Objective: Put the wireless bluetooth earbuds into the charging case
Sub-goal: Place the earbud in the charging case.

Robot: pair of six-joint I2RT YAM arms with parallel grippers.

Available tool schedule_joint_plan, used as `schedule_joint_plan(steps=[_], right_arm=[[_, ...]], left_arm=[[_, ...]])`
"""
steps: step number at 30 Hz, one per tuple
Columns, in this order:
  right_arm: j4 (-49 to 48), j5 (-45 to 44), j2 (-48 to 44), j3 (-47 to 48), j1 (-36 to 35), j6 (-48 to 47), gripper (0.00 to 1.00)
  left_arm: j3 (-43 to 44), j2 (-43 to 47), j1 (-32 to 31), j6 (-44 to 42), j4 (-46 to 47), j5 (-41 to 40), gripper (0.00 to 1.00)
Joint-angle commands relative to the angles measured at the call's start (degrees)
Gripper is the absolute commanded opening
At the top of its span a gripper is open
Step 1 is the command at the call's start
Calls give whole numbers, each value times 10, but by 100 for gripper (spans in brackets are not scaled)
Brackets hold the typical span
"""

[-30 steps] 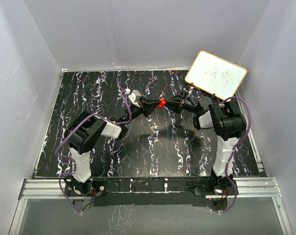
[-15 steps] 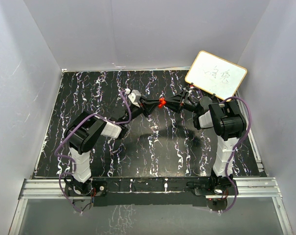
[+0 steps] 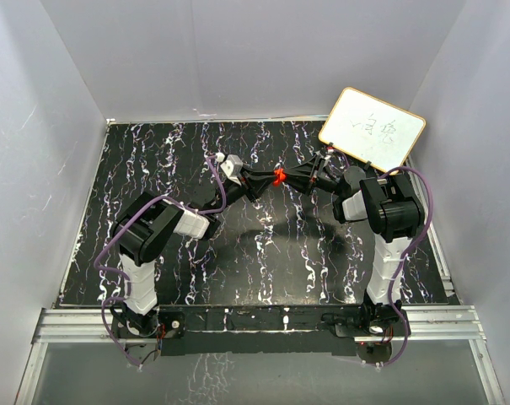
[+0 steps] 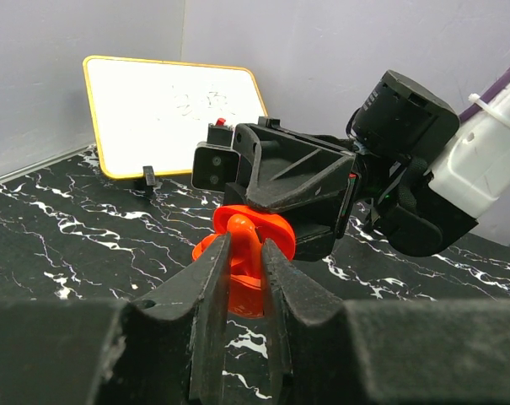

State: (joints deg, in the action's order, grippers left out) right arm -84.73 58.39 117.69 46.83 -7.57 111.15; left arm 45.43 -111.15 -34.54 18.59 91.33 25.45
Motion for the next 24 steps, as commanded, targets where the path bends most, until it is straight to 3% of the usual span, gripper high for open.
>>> schedule_joint_plan(steps=[1,15,24], right_arm=[[-195,-11,-25,20,-2,3,0],[-196,-10,-23,20,-2,2,0],[-196,-4,-22,18,-2,-6,0]], left_arm=[[14,15,4,-7,111,19,20],[1,36,3,-17,111,0,22],[-20,80,4,-39,110,-28,34]])
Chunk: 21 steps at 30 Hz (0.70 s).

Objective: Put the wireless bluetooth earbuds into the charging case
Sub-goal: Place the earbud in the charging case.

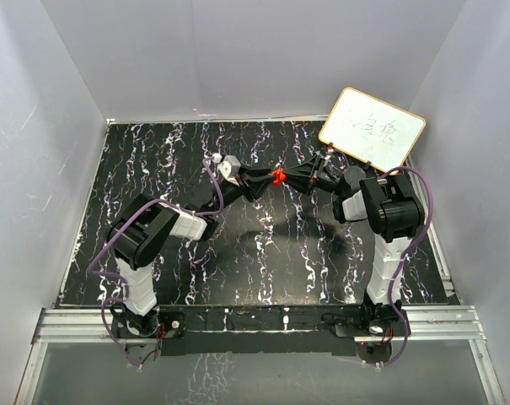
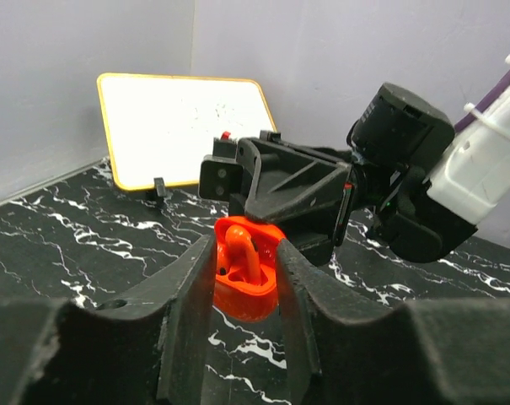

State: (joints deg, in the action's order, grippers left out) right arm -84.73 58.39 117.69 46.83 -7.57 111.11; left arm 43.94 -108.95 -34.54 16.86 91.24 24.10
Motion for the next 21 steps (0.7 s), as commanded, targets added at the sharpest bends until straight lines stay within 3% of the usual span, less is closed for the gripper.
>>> schedule_joint_plan(steps=[1,12,16,21], right_arm=[[-196,-5,-22,17,-2,-6,0],[-195,2,-26,19,-2,-11,0],[-195,2,-26,20,-2,-10,0],[-196,2,-26,20,-2,-10,0]], left_arm=[[-8,63,4,-23,111,-15,34],[1,78,7,-17,81,-5,42],[12,89,7,-28,20,5,32],[17,117,7,-65,-64,1,30]])
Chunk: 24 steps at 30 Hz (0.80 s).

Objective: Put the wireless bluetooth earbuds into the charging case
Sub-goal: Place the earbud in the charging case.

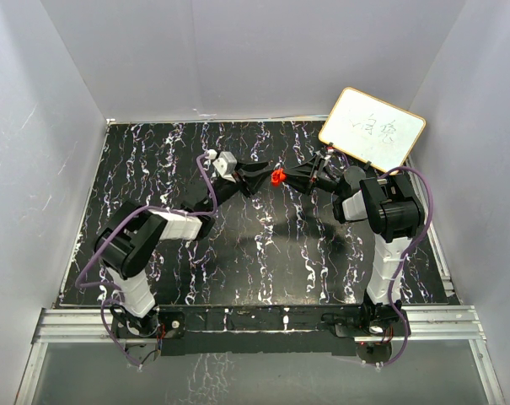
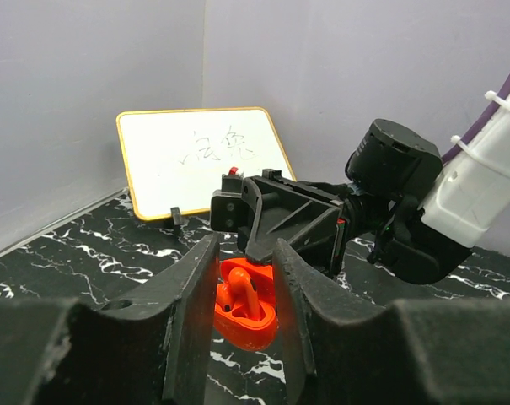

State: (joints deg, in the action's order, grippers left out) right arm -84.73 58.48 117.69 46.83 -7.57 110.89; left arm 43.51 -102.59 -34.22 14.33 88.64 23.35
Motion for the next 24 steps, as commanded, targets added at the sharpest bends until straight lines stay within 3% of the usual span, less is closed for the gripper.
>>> schedule_joint_plan(steps=[1,15,24], right_arm=[[-196,1,-26,20,-2,-8,0],[-196,7,-27,23,-2,-8,0],[-195,9,-28,25,-2,-9,0]], left_arm=[[22,59,4,-49,-56,7,30],[81,109,-12,-186,-334,-32,33],[92,113,-25,-213,-380,-40,34]])
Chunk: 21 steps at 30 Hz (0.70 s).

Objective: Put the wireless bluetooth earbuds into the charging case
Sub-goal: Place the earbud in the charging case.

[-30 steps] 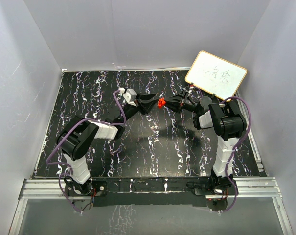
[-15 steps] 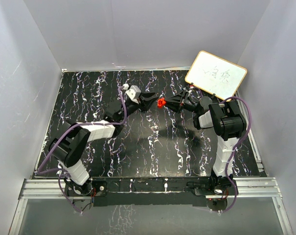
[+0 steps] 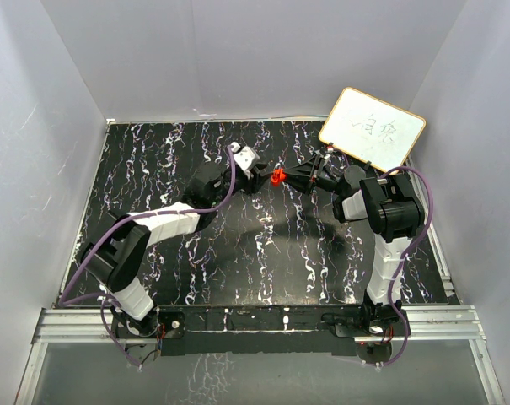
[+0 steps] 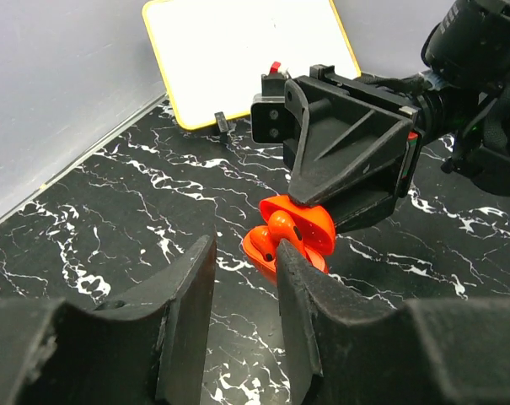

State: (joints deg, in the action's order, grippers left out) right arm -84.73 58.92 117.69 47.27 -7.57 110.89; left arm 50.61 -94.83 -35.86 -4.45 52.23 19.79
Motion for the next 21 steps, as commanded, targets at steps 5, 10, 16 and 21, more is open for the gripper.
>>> schedule_joint_plan(steps=[5,10,16,21], right_arm=[[-196,6,-27,21,-3,-9,0],[-196,4,-26,23,-2,-8,0],[-195,5,-26,26,-2,-7,0],[-195,4,-26,26,-2,-7,0]], left_arm=[[24,33,-14,-28,-16,2,34],[23,36,-18,-29,-16,4,34],[26,36,-20,-33,-18,8,34],[30,30,-24,-36,-20,9,34]])
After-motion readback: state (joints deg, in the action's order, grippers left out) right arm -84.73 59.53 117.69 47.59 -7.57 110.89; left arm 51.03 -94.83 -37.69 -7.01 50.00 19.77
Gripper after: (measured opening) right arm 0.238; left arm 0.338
